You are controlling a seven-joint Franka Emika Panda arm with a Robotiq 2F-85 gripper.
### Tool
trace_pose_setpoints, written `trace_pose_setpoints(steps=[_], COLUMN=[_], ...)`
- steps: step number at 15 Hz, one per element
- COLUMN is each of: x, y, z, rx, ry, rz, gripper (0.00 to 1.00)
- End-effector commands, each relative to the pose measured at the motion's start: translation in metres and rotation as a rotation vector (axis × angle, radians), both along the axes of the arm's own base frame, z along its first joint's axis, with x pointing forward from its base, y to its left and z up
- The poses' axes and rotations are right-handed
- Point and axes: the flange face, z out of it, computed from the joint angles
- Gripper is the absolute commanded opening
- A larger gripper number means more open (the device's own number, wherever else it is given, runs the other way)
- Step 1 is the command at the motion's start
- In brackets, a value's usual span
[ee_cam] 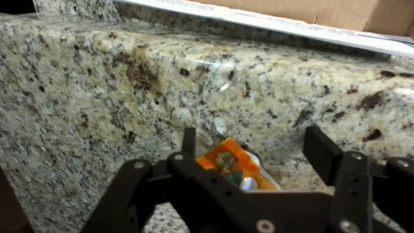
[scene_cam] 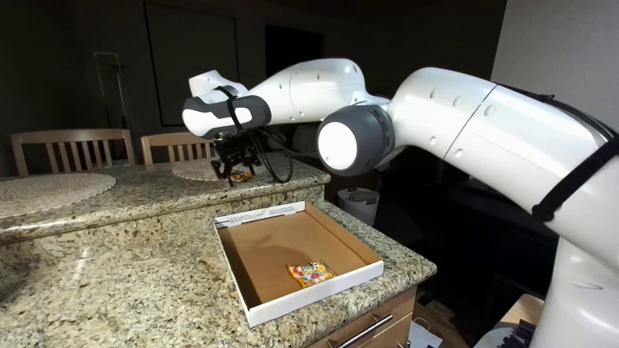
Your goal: Place two sachets from the counter on the box
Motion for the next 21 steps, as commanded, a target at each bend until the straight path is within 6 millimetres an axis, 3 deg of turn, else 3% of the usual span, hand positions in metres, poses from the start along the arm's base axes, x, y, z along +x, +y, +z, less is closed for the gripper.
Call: trace_pose_setpoints(steps=[1,5,9,12,15,21], x=[0.007,0.005,0.003,-0.002,-0.008,-0.024], y=[-0.02,-0.055,-0.115,-0.147,-0.152,-0.124], z=[0.035,0.077,0.09,0.084,0.067,0.021], rx=[0.128,0.323,0.491,0.608,0.72,0.897], ry=[-0.062,-0.017,0.057,0.137,0.227,0.459], rz=[-0.058,-0.058,-0.042,-0.051,-0.047,-0.072], gripper=[1.0,1.0,1.0,1.0,1.0,1.0])
